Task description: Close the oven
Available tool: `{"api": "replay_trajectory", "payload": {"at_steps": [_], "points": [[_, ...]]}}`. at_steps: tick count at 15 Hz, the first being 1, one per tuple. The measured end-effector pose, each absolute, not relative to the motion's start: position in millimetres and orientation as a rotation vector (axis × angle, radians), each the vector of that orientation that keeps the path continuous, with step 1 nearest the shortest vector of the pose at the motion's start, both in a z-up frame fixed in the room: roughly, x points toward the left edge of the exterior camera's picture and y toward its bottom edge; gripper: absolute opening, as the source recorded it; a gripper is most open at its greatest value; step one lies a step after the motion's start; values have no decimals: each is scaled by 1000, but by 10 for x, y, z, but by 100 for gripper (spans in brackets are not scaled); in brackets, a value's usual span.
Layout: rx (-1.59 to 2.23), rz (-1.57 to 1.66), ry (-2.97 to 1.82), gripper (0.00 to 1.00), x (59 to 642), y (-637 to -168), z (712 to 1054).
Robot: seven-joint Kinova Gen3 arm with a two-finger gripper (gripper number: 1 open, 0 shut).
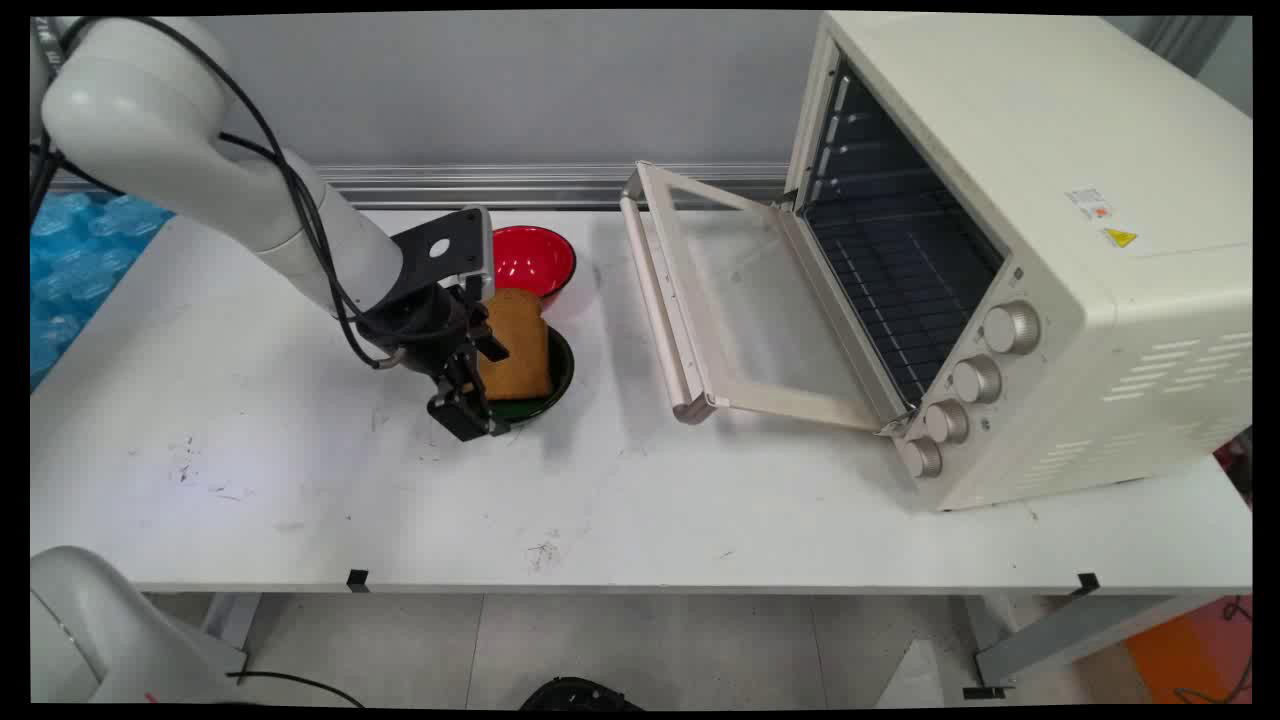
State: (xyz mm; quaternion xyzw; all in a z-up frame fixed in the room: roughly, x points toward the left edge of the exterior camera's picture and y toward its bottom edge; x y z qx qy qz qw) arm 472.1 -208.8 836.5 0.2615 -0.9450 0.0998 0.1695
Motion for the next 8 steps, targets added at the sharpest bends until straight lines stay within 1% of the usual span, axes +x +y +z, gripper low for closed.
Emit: {"api": "replay_trajectory", "payload": {"at_steps": [3,8], "points": [[733,272,-2685,100,4749,-2078,8432],[714,238,-2695,100,4863,-2013,8649]]}}
